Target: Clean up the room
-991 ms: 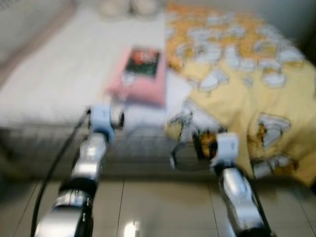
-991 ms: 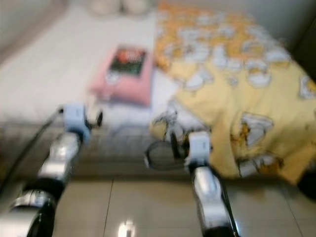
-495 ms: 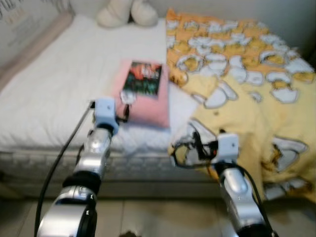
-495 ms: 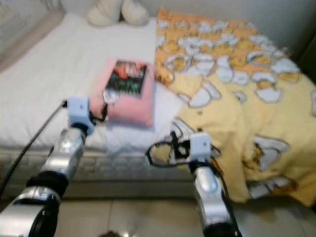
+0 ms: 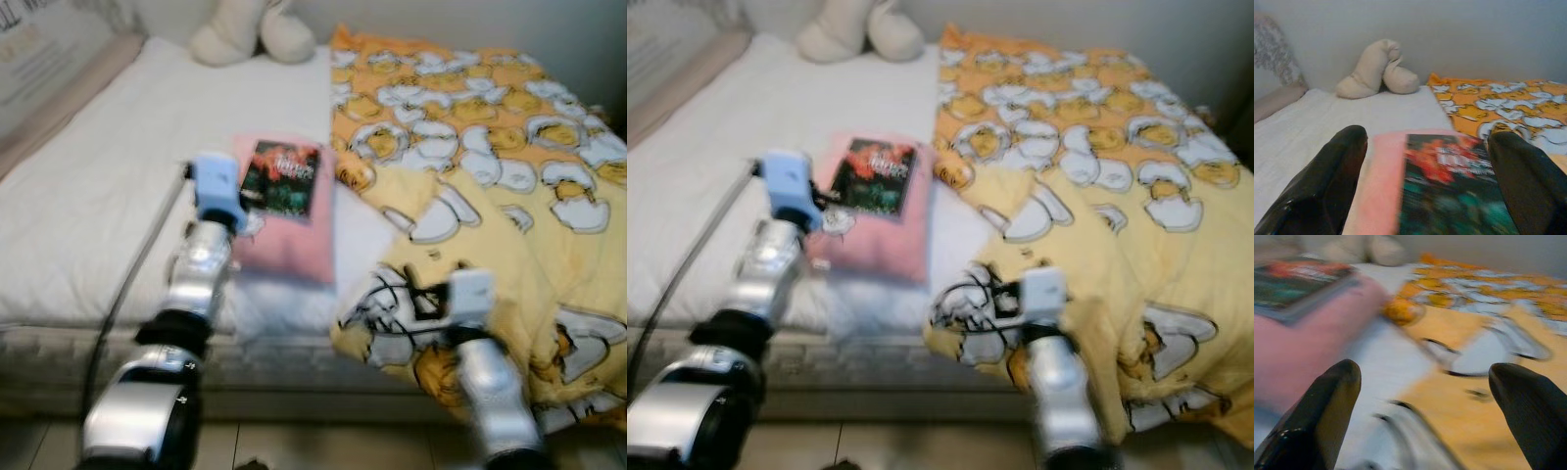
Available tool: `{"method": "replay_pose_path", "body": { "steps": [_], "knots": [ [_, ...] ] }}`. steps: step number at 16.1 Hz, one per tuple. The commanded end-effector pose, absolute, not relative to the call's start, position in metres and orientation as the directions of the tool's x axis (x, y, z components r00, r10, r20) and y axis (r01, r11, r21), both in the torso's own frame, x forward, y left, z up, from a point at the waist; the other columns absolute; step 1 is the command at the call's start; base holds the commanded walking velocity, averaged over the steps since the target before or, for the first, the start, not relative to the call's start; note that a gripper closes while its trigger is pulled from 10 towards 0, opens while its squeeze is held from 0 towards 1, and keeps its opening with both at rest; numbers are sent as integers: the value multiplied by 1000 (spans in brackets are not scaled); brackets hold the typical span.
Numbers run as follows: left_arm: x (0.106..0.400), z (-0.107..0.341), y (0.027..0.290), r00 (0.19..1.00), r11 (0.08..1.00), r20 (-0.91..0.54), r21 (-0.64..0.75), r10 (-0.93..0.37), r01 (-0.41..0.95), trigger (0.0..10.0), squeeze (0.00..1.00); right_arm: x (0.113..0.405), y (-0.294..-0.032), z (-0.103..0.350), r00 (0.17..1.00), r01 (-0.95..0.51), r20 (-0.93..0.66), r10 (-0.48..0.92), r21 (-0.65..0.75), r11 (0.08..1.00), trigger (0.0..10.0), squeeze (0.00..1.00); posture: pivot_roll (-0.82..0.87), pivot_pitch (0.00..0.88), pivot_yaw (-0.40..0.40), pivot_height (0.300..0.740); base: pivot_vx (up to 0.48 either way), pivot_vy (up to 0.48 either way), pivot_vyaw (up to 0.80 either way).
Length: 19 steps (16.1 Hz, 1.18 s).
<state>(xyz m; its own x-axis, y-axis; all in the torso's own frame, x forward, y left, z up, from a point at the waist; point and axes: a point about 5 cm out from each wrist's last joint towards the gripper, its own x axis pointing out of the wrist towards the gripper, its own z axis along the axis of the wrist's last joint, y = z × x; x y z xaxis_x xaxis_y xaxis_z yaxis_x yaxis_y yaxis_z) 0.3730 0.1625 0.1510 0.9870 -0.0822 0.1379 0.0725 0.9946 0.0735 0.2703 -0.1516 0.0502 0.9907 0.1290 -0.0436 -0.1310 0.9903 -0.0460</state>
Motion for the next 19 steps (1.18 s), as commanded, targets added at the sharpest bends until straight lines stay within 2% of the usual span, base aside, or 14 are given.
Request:
{"method": "replay_pose_path", "body": {
  "steps": [1,3,5,9,13,16,19],
  "knots": [
    [377,160,152,979,990,164,87,-120,106,10000,0,270,-161,52,993,-115,-39,112,-74,991,10000,0,23,0,11,740,446,0,0],
    [384,162,154,990,996,125,65,-63,55,10000,0,268,-161,51,993,-111,-41,108,-72,991,10000,0,12,0,14,740,446,0,0],
    [392,160,165,999,998,28,65,18,-20,10000,0,264,-162,50,994,-106,-45,103,-70,992,10000,0,-5,0,15,740,0,0,0],
    [394,137,189,962,994,-254,69,100,-85,10000,0,250,-162,44,992,-106,-73,101,-67,992,10000,0,-20,0,9,740,0,0,0],
    [395,135,180,960,994,-262,68,97,-81,10000,0,217,-167,45,987,-122,-114,111,-94,988,10000,0,-100,0,-21,740,0,0,0],
    [394,131,176,957,994,-268,13,109,-109,10000,0,198,-177,47,986,-104,-140,88,-112,988,10000,0,-150,28,-28,740,0,0,0],
    [393,128,167,963,996,-256,47,88,-78,10000,0,170,-188,56,980,-88,-189,61,-135,987,10000,0,-210,99,-53,740,0,0,0]
  ]
}}
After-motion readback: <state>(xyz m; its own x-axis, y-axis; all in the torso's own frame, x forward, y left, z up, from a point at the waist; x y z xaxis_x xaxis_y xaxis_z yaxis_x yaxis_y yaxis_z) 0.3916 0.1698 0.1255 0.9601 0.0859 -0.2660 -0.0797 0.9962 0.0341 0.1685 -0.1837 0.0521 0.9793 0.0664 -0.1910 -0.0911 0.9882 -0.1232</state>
